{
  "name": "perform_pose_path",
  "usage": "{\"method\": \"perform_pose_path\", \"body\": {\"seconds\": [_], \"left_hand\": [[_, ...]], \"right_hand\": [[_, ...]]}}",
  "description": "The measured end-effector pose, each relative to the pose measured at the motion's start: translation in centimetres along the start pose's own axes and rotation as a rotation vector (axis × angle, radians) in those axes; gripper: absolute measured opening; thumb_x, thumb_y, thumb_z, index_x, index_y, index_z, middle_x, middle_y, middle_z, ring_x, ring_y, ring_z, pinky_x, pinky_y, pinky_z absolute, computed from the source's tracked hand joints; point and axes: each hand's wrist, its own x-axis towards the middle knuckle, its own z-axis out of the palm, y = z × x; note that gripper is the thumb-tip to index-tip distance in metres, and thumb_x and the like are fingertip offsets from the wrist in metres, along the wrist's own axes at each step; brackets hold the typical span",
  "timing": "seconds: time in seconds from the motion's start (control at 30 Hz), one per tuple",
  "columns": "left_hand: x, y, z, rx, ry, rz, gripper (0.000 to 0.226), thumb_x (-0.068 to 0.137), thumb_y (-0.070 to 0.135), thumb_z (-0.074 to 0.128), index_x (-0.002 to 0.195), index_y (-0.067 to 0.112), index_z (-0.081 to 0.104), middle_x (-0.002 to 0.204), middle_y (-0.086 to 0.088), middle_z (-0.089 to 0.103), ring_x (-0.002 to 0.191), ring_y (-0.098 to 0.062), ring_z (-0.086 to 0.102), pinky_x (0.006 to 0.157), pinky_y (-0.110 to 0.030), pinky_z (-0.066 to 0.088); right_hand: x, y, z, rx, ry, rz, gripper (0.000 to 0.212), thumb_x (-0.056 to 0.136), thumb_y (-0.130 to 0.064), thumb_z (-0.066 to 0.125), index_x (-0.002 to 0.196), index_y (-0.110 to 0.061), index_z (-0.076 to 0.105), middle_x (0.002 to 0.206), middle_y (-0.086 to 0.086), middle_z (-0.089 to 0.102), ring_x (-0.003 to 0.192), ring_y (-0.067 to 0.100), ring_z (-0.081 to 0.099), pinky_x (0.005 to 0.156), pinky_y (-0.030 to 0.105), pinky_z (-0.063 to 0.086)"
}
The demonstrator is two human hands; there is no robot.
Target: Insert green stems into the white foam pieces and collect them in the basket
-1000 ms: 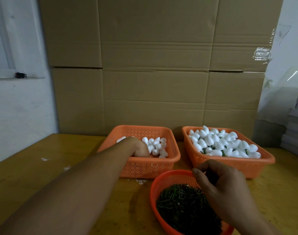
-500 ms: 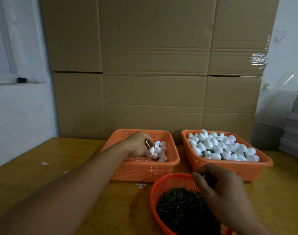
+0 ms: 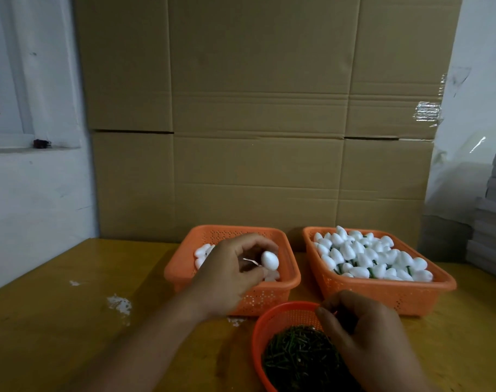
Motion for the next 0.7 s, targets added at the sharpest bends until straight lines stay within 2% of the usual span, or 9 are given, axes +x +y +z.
{"method": "perform_pose_path", "body": {"seconds": [0.1,0.23,0.3,0.37,0.43,0.5,0.6,0.7], "left_hand": [[-1.6,0.7,0.6,-0.108,-0.021,0.011,0.036,0.090,0.013,0.067,0.119,0.034,0.065,0.114,0.003,0.072,0.109,-0.015,0.068,0.096,-0.032,0.055],[-3.1,1.1,1.2,-0.236,-0.014,-0.007,0.027,0.094,0.020,0.061,0.115,0.033,0.070,0.108,-0.001,0.072,0.096,-0.017,0.069,0.084,-0.029,0.055],[-3.6,1.1,1.4,-0.351,-0.009,-0.062,0.027,0.091,0.023,0.064,0.116,0.030,0.072,0.104,-0.002,0.073,0.091,-0.018,0.068,0.082,-0.029,0.055],[-3.9,0.9,1.6,-0.457,-0.037,-0.109,0.033,0.087,0.019,0.070,0.119,0.026,0.071,0.106,-0.005,0.073,0.090,-0.018,0.067,0.083,-0.030,0.054],[-4.2,0.7,1.7,-0.490,-0.054,-0.126,0.040,0.084,0.011,0.072,0.121,0.026,0.070,0.106,-0.009,0.073,0.089,-0.018,0.066,0.082,-0.029,0.053],[-4.4,0.7,1.8,-0.487,-0.055,-0.130,0.038,0.085,0.011,0.071,0.120,0.025,0.069,0.098,-0.009,0.072,0.084,-0.017,0.064,0.079,-0.027,0.052],[-4.5,0.8,2.0,-0.473,-0.039,-0.156,0.032,0.087,0.024,0.071,0.119,0.027,0.070,0.087,-0.004,0.069,0.077,-0.016,0.060,0.073,-0.025,0.050],[-4.6,1.1,2.2,-0.461,-0.028,-0.170,0.033,0.085,0.037,0.070,0.117,0.029,0.071,0.085,0.000,0.064,0.078,-0.013,0.058,0.072,-0.024,0.048]], "right_hand": [[0.0,-0.3,-0.1,-0.067,-0.050,-0.012,0.015,0.078,-0.024,0.083,0.071,-0.036,0.075,0.062,-0.016,0.068,0.061,0.004,0.064,0.056,0.017,0.047],[0.2,-1.0,-0.3,-0.149,-0.192,-0.044,0.015,0.083,-0.030,0.077,0.089,-0.043,0.078,0.082,-0.019,0.070,0.078,0.000,0.065,0.072,0.020,0.052],[0.4,-1.3,-0.3,-0.209,-0.285,-0.073,0.014,0.087,-0.031,0.070,0.096,-0.040,0.076,0.088,-0.019,0.070,0.082,0.001,0.065,0.074,0.018,0.051],[0.7,-1.5,0.0,-0.280,-0.395,-0.080,0.012,0.090,-0.035,0.063,0.096,-0.030,0.072,0.089,-0.014,0.069,0.083,0.004,0.064,0.077,0.023,0.052],[0.9,-1.7,0.5,-0.338,-0.499,-0.053,0.020,0.087,-0.046,0.062,0.093,-0.027,0.068,0.084,-0.015,0.063,0.082,0.002,0.061,0.079,0.023,0.052],[1.2,-1.9,1.4,-0.387,-0.599,-0.014,0.031,0.082,-0.056,0.066,0.099,-0.030,0.068,0.091,-0.019,0.057,0.091,0.003,0.058,0.084,0.021,0.049],[1.7,-1.6,2.8,-0.461,-0.723,0.050,0.049,0.082,-0.055,0.069,0.121,-0.026,0.063,0.122,-0.008,0.062,0.115,0.012,0.058,0.101,0.030,0.046],[1.8,-1.4,3.3,-0.475,-0.757,0.095,0.050,0.083,-0.050,0.070,0.124,-0.023,0.062,0.125,-0.002,0.063,0.117,0.016,0.059,0.103,0.034,0.047]]}}
